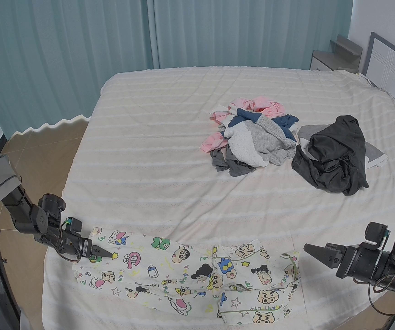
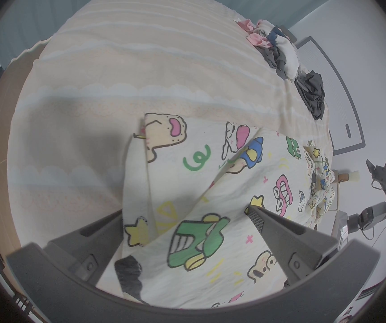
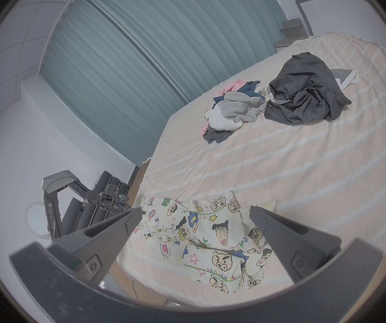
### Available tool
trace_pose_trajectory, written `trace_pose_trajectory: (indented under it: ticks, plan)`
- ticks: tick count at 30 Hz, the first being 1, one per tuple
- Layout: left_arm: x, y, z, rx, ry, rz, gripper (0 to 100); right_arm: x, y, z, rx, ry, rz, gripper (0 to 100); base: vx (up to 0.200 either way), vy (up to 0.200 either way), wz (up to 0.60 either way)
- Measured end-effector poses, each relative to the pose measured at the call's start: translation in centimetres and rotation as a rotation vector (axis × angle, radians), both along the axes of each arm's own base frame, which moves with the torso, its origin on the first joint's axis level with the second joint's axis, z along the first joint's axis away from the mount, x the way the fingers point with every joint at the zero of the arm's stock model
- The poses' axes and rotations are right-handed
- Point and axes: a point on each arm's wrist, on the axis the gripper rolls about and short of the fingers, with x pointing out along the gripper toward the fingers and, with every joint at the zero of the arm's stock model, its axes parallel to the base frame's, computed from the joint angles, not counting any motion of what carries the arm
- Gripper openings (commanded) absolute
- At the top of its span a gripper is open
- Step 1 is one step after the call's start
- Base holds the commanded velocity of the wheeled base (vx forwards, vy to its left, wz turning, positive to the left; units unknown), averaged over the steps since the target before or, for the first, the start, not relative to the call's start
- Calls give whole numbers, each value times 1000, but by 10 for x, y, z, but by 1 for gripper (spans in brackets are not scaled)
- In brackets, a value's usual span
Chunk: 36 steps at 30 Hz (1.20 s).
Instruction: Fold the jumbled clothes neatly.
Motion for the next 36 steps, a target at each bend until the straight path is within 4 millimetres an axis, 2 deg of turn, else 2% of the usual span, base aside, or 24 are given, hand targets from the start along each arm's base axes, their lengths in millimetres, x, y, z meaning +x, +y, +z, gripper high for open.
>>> trace_pose_trajectory:
  ticks: [8,15,29,36]
  plan:
    - [-8,-6,-4,5,26,-9,0,0,0,0,1,-1,0,100,0,0,0]
    - [-15,-6,4,-12,35,13,0,0,-1,0,1,-3,-4,100,0,0,0]
    - [-26,27,29,-5,-24,131,0,0,-1,0,1,-3,-7,100,0,0,0]
    - [-34,45,35,-6,-16,187,0,1,-1,0,1,-3,-9,100,0,0,0]
